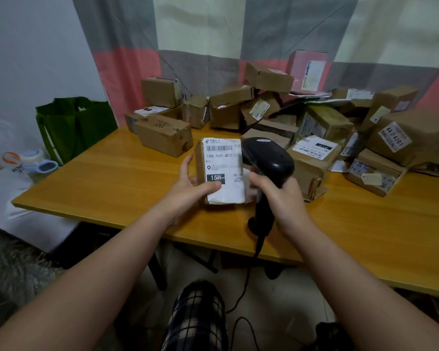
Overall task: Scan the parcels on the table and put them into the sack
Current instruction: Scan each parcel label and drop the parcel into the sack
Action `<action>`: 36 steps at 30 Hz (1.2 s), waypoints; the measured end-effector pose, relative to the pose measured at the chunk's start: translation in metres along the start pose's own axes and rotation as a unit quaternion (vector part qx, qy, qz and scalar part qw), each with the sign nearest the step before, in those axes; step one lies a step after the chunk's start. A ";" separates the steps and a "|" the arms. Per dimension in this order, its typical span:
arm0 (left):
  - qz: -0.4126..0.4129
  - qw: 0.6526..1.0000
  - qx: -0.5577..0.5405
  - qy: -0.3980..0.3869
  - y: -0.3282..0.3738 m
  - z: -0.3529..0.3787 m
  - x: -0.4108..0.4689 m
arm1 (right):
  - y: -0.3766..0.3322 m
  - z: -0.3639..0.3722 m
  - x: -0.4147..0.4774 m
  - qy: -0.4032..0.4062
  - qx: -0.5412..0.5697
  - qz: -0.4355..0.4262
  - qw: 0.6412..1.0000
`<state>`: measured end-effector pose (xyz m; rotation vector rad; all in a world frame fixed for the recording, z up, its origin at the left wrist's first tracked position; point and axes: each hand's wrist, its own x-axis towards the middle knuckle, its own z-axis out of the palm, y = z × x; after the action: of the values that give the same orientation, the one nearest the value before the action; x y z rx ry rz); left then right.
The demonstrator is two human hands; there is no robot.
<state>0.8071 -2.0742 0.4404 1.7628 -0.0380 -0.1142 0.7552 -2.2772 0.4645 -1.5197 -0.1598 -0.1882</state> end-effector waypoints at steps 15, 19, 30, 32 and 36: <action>0.077 0.993 0.032 0.077 -0.003 0.001 0.019 | -0.007 0.008 -0.015 0.005 -0.127 -0.024 0.992; 0.079 0.993 0.040 0.078 -0.004 -0.001 0.023 | -0.007 0.008 -0.015 0.006 -0.128 -0.014 0.992; 0.117 0.983 0.048 0.132 -0.004 -0.013 -0.027 | -0.011 0.028 -0.025 -0.083 -0.058 0.016 0.995; 0.113 0.977 0.059 0.172 -0.012 -0.027 -0.060 | -0.011 0.042 -0.032 -0.132 -0.035 0.037 0.990; 0.091 0.951 0.086 0.283 -0.035 -0.055 -0.140 | 0.000 0.081 -0.055 -0.258 -0.025 0.060 0.964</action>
<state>0.6717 -2.0011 0.4246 1.8988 0.2122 0.5448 0.7027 -2.1946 0.4564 -1.5983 -0.4790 0.3087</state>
